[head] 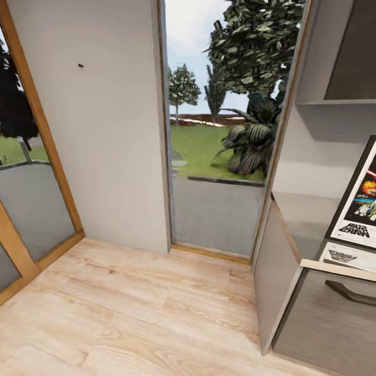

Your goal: Pick up the poster from the kitchen countertop and hang it on one of the wall nails in the kitchen.

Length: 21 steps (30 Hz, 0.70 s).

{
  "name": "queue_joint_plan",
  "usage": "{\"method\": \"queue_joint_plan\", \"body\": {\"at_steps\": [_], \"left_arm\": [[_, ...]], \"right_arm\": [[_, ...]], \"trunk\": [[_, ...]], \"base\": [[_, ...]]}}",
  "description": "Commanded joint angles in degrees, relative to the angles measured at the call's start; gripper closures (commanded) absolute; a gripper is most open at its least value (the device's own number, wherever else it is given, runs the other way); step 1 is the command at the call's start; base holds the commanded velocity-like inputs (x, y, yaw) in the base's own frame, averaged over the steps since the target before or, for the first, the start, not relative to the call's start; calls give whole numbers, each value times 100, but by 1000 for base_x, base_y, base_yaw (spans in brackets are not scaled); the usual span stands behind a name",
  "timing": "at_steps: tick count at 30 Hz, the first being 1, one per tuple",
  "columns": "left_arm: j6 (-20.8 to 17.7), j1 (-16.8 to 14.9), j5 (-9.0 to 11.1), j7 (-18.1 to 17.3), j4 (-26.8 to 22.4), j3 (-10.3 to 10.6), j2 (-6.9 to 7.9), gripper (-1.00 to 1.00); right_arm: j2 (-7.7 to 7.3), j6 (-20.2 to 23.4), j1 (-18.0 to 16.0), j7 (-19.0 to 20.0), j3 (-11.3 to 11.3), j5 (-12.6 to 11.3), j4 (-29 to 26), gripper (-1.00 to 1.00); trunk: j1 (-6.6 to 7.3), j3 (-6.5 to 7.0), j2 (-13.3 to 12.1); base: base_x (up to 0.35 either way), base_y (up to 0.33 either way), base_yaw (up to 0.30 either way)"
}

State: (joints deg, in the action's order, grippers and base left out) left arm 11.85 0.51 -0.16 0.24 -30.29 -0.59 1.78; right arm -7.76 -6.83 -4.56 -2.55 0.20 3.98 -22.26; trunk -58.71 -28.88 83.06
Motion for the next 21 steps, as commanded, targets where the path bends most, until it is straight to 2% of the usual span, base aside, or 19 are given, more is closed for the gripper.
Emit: {"method": "queue_joint_plan", "body": {"at_steps": [1, 8, 16, 21], "left_arm": [[10, 2, -2, 2, -4, -3, -1, -100], [10, 2, -2, 2, -3, -3, -2, -100], [10, 2, -2, 2, -3, -3, -2, -100], [10, 2, -2, 2, -3, -1, 3, -100]], "right_arm": [[-1, -12, -2, -26, 0, 42, 3, -100], [-4, -12, -3, -26, -14, 35, 3, -100], [-6, -14, -1, -26, -20, 20, 3, -100], [-6, -12, -2, -25, -20, 11, 3, -100]], "trunk": [[-2, -4, 2], [-2, -4, 2], [-2, -4, 2], [-2, -4, 2]], "base": [[202, 305, -79], [202, 305, -127], [210, 297, -283], [129, 145, -299]]}}
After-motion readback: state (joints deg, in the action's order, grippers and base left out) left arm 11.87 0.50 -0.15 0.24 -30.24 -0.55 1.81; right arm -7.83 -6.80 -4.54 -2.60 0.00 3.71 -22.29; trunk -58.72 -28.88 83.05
